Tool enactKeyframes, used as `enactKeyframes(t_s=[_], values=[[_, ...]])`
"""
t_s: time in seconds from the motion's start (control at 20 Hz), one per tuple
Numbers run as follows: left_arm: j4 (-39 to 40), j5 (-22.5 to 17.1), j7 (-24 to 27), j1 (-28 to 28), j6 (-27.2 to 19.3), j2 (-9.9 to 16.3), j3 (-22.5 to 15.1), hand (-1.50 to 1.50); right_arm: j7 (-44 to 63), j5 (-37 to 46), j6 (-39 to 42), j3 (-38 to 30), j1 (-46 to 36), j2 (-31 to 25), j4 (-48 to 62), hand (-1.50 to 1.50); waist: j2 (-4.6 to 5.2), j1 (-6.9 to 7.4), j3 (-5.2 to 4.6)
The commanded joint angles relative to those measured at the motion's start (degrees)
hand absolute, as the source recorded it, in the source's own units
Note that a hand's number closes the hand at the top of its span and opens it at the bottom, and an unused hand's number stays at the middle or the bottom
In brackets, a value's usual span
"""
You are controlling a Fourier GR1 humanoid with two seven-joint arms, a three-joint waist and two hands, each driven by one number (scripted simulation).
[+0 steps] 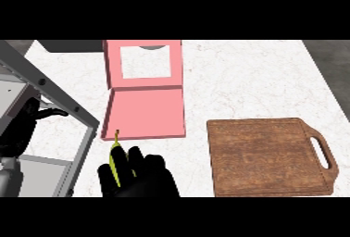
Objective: Pick the pear from the cutting board and place it in the cardboard box
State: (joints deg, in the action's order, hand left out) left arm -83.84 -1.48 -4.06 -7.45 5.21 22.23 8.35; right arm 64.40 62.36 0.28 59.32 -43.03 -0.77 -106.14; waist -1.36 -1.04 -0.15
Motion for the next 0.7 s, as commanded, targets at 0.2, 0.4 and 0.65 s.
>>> enactKeyframes(t_s=[0.2, 0.4, 0.65], values=[[-2.4, 0.6, 2.2, -2.7, 4.3, -7.9, -10.6, 0.00, 8.8, -0.2, 0.2, -5.7, -4.2, 0.7, 1.7, 1.50, 0.81, -1.21, -0.07], [-3.1, 1.1, 2.4, -2.9, 4.6, -8.2, -10.9, 0.00, 8.1, -3.6, 0.5, -10.1, -7.0, 0.7, 3.6, 1.50, 0.97, -0.48, -0.07], [-2.5, 2.2, 0.6, -5.1, 4.2, -8.3, -11.0, 0.00, 6.3, -5.4, -2.5, -14.7, -11.6, 0.7, 7.8, 1.50, 1.39, 0.03, 0.00]])
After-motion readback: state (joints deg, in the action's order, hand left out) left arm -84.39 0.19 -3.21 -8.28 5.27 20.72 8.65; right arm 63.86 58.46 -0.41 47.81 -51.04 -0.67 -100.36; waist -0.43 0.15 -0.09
